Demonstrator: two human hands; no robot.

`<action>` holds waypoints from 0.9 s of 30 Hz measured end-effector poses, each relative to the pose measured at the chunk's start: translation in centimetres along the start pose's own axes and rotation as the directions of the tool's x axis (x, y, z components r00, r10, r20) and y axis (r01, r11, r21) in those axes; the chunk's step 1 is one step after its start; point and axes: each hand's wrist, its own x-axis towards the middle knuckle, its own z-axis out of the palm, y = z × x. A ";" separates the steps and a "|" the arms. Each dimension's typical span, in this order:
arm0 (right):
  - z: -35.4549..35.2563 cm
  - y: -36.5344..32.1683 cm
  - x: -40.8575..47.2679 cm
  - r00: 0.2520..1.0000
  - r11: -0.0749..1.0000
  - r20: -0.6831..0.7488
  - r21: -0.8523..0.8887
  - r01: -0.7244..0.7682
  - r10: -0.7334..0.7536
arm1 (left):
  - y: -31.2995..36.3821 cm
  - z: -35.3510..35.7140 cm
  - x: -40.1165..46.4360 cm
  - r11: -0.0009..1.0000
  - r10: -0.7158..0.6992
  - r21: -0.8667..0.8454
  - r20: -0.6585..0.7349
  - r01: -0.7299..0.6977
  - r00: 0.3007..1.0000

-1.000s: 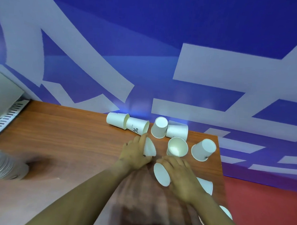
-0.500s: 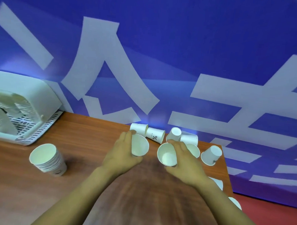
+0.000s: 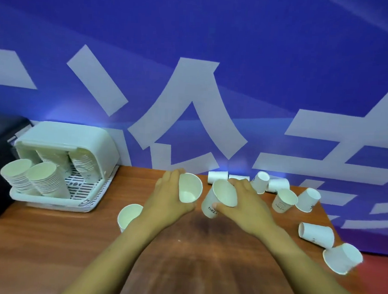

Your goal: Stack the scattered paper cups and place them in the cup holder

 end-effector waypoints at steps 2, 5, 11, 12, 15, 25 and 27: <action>1.1 -2.3 -0.5 1.000 1.000 -0.021 -0.007 -0.016 0.015 | -1.3 -1.6 -0.3 0.999 0.028 -0.038 0.016 -0.027 0.999; 2.4 -5.0 -1.2 0.999 1.000 -0.048 -0.018 -0.026 0.025 | -2.8 -3.8 -0.8 0.995 0.065 -0.072 0.012 -0.064 0.998; 3.0 -8.2 -2.4 0.998 0.999 -0.065 -0.032 -0.002 0.000 | -4.3 -7.2 -2.1 0.994 0.071 -0.076 -0.035 -0.073 0.997; 3.0 -8.4 -2.5 0.997 1.000 -0.072 -0.023 0.010 -0.012 | -4.6 -7.4 -2.5 0.995 0.065 -0.074 -0.044 -0.069 0.997; 3.3 -8.8 -2.7 0.995 0.998 -0.080 0.019 0.064 -0.063 | -5.4 -8.2 -3.6 0.998 0.022 -0.054 -0.087 -0.027 0.996; 5.5 -11.8 -3.3 0.988 0.972 -0.140 0.214 0.101 -0.072 | -11.2 -11.9 -8.7 0.984 -0.171 0.034 -0.099 0.175 0.980; 5.7 -13.2 -3.3 0.982 0.972 -0.137 0.177 0.156 -0.133 | -12.2 -12.5 -8.9 0.981 -0.189 0.020 -0.114 0.193 0.975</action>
